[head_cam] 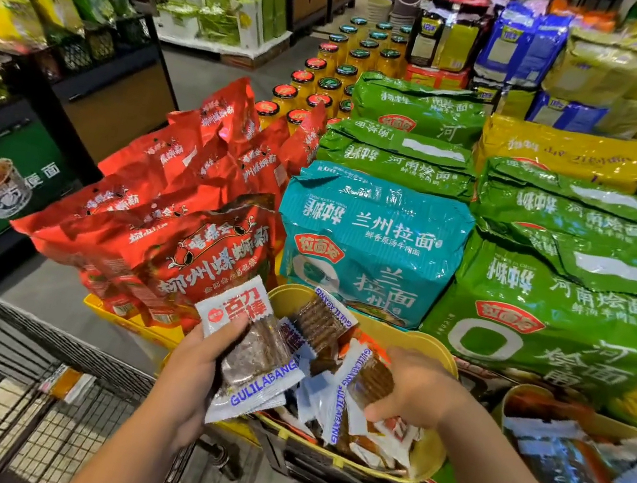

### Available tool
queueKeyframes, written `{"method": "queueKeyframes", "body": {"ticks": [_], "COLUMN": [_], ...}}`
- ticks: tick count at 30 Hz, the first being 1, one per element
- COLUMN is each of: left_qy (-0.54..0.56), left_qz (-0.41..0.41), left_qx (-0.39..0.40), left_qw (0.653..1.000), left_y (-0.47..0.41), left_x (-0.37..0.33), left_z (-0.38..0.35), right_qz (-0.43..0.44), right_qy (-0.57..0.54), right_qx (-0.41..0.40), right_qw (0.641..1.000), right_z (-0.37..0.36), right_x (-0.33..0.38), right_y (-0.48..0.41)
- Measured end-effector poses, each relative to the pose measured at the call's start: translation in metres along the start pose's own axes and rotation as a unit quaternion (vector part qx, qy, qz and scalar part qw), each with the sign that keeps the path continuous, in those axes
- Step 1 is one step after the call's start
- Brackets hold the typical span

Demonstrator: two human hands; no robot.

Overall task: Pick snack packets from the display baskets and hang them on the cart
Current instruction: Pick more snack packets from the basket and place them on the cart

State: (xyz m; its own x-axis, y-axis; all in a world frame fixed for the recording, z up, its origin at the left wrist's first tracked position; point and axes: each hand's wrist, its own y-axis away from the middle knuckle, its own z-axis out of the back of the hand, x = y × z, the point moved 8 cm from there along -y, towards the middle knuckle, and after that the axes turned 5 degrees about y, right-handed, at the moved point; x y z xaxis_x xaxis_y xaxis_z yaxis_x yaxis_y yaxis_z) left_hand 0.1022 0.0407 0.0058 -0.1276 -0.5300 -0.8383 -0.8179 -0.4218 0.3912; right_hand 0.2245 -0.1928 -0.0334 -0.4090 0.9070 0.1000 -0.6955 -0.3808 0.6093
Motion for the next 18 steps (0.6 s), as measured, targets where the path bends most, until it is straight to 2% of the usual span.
{"method": "queueKeyframes", "body": {"ticks": [2, 4, 9, 11, 15, 17, 18], "left_qy": [0.015, 0.002, -0.016, -0.013, -0.011, 0.017, 0.026], "left_qz": [0.019, 0.028, 0.025, 0.029, 0.027, 0.037, 0.044], "left_qx": [0.010, 0.034, 0.038, 0.030, 0.014, 0.021, 0.032], "left_qw": [1.000, 0.999, 0.999, 0.999, 0.999, 0.999, 0.998], "left_y": [0.002, 0.005, 0.010, 0.010, 0.008, 0.011, 0.013], "left_x": [0.003, 0.005, 0.005, 0.007, 0.017, 0.021, 0.023], "left_z": [0.000, -0.001, 0.005, 0.007, 0.002, -0.006, -0.011], "right_qz": [0.013, 0.022, 0.036, 0.052, 0.117, 0.133, 0.131], "right_qy": [-0.005, -0.047, -0.266, -0.390, -0.602, -0.642, -0.640], "right_qx": [0.010, -0.014, -0.117, -0.125, -0.080, -0.073, -0.077], "right_qw": [1.000, 0.999, 0.956, 0.911, 0.786, 0.752, 0.753], "right_z": [-0.002, -0.003, 0.018, 0.029, 0.047, 0.049, 0.045], "right_x": [0.002, 0.001, -0.016, -0.020, 0.007, 0.031, 0.043], "right_y": [0.002, 0.005, 0.024, 0.034, 0.059, 0.063, 0.061]}}
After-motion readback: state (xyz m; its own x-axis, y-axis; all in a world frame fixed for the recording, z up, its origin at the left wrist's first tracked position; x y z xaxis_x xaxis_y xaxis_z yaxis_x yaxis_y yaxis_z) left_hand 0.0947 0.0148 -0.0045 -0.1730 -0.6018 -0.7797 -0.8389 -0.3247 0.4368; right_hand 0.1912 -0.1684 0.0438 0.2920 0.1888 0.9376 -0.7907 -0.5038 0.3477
